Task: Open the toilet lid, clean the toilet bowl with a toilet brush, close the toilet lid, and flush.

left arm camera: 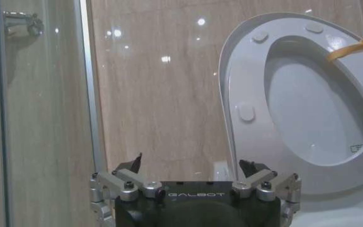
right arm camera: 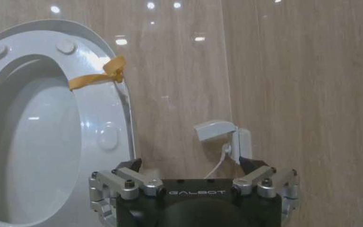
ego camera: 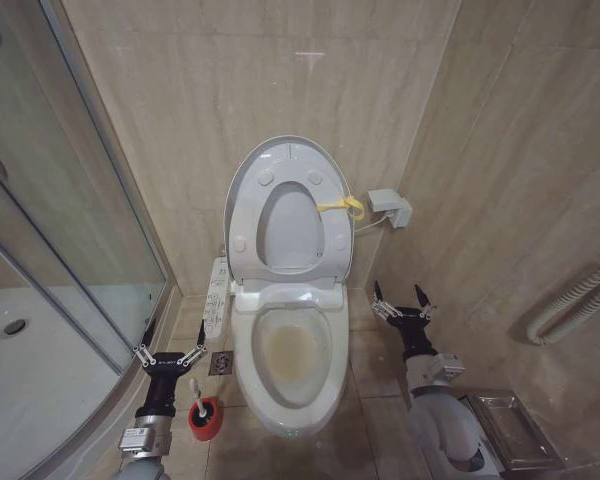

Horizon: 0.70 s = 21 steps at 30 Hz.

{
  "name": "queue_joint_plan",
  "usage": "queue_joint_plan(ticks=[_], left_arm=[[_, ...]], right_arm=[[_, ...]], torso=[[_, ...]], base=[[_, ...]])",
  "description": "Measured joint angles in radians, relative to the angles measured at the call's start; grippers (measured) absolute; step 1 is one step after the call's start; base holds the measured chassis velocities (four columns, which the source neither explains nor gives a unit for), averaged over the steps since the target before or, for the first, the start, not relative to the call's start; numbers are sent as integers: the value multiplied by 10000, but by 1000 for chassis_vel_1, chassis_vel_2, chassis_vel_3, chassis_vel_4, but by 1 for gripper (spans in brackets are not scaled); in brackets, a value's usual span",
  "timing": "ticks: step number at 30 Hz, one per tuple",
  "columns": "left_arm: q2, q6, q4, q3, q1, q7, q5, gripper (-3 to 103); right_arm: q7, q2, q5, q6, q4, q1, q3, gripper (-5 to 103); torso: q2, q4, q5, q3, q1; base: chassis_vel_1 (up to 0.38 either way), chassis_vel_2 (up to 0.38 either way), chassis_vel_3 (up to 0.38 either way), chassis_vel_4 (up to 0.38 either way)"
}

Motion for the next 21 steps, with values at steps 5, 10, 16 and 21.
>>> queue_joint_plan(ticks=[5,10,16,21], left_arm=[[-1,0,-2,0,0,1,-3,100],[-2,-1,-3,0,0,1,-4,100],[-2,-1,-5,1,3,0,-9,100],[-2,-1,-5,3,3,-1,-10,100]], right_arm=[[0,0,0,0,0,0,0,100],[0,0,0,1,0,0,0,100],[0,0,0,0,0,0,0,100],[0,0,0,0,0,0,0,100]], torso=[[0,0,0,0,0],[0,0,0,0,0],[0,0,1,0,0],[0,0,1,0,0]], base=[[0,0,0,0],[0,0,0,0],[0,0,0,0],[0,0,0,0]])
